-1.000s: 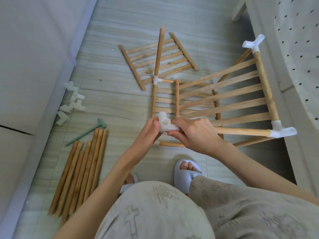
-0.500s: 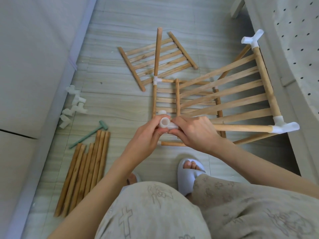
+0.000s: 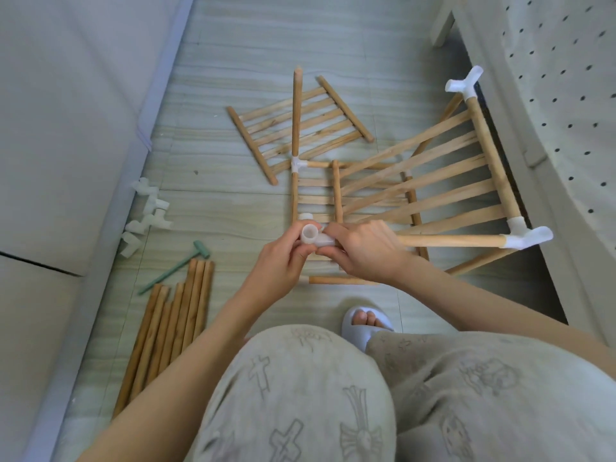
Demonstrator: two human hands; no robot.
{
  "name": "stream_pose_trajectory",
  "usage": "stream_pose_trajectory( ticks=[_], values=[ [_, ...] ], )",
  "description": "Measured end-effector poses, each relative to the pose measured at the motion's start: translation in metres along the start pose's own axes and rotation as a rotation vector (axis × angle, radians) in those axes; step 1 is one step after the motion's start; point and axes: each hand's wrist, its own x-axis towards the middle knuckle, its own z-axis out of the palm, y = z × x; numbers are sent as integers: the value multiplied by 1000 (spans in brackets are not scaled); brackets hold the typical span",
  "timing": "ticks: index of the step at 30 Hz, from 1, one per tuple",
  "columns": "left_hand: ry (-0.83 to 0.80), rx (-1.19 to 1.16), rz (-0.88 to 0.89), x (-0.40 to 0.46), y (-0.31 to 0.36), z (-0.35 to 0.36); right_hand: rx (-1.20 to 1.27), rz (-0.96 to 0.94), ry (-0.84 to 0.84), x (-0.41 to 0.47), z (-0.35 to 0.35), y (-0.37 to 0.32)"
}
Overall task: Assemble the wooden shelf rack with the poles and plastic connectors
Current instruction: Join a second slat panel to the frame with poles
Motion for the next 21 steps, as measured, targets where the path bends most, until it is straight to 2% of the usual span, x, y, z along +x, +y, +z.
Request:
stream_pose_trajectory(
  ticks=[5, 8, 11, 13, 17, 21],
  values=[
    [-107, -377, -158, -8, 12, 1, -27, -9, -30, -2, 0, 1],
    [-43, -656, -442, 3, 16, 1, -18, -18, -35, -3, 0, 1],
    [-190, -578, -630, 15, 15, 1, -6, -34, -17, -2, 1, 2],
    [-214, -566, -683, 18, 6, 7, -15, -40, 8, -3, 3, 3],
    [-138, -585, -644, 24, 0, 17, 33, -25, 38, -3, 4, 2],
    [-152, -583, -598, 26, -6, 18, 25, -44, 72, -3, 3, -1]
  ],
)
